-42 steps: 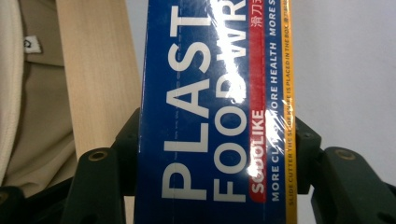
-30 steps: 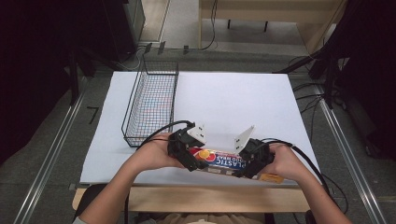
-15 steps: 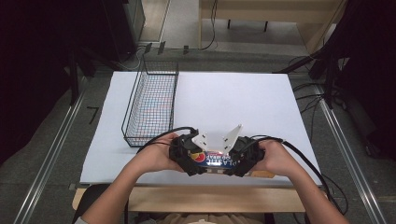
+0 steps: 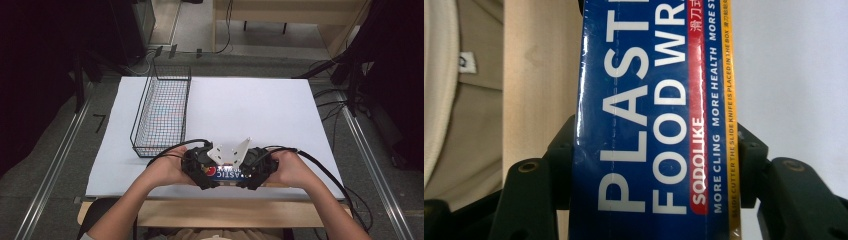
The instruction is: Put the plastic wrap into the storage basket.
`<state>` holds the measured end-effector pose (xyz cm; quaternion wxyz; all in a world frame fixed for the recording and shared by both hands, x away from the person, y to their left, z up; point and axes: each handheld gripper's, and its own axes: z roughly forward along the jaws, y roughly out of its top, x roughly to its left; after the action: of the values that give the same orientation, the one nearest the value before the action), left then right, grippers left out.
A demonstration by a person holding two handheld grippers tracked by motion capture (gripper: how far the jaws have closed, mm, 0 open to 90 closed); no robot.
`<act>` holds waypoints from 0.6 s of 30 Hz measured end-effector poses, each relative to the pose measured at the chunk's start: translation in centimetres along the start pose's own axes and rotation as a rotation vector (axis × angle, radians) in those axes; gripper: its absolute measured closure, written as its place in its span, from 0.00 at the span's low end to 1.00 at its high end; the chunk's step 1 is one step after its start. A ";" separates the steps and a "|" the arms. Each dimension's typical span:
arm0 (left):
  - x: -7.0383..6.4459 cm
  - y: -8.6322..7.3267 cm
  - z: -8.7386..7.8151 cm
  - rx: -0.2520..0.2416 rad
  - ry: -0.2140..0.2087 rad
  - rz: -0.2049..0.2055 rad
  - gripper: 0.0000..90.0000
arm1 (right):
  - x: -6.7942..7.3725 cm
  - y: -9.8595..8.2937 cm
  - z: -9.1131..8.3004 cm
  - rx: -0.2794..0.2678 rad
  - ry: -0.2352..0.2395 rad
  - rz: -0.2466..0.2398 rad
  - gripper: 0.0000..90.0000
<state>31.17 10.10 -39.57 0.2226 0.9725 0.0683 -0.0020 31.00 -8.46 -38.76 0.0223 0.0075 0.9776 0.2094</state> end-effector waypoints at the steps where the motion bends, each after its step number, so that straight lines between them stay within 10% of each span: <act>1: -0.1 0.1 -0.1 0.004 -0.016 0.000 0.42 | -0.2 -0.3 0.1 -0.019 0.030 0.002 0.45; 18: -1.2 0.3 -0.7 0.016 -0.007 0.000 0.44 | -0.1 -1.2 0.1 -0.109 0.064 -0.019 0.42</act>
<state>30.02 9.92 -38.77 0.2151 0.9742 0.0677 -0.0060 31.09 -9.53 -39.32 -0.0064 -0.0099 0.9649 0.2624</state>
